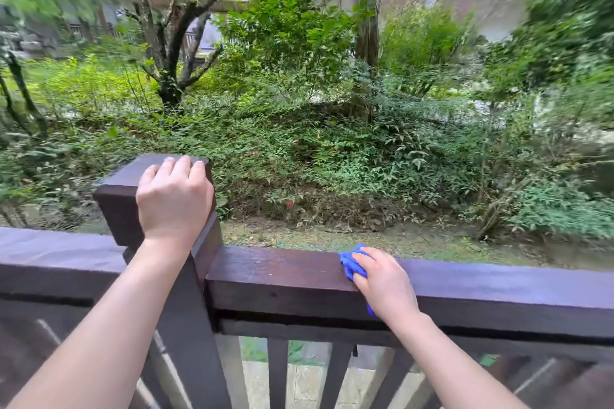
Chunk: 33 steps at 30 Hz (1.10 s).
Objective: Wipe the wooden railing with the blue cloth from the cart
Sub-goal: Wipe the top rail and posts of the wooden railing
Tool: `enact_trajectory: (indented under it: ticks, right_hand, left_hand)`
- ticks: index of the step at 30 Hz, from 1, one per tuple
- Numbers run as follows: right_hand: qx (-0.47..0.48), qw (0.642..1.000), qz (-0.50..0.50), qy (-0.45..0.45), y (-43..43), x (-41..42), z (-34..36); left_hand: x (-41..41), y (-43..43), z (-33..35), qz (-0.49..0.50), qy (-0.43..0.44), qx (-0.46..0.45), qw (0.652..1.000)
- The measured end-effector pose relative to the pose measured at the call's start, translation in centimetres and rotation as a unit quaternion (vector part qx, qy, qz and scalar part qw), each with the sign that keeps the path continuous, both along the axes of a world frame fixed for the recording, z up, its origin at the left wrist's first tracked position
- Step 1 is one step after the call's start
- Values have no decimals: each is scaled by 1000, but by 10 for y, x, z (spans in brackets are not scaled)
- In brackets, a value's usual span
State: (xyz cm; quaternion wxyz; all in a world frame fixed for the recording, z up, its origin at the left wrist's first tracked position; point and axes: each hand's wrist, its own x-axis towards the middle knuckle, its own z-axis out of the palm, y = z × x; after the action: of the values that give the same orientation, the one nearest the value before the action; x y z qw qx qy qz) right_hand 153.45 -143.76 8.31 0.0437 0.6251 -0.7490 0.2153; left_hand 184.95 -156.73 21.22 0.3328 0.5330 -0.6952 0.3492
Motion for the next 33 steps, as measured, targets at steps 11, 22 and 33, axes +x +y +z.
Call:
enact_trajectory:
  ticks: [11,22,33]
  right_hand:
    - [68,988,-134,42,57,-65,32]
    - [-27,961,-271,-53,229,-164,49]
    - [-14,914,-403,-50,442,-271,41]
  left_hand:
    - [-92,81,-37,-208,52,212,953]
    - [-312,193,-56,-430,43,397,809]
    - [-488,379,-67,-543,-86,398,734]
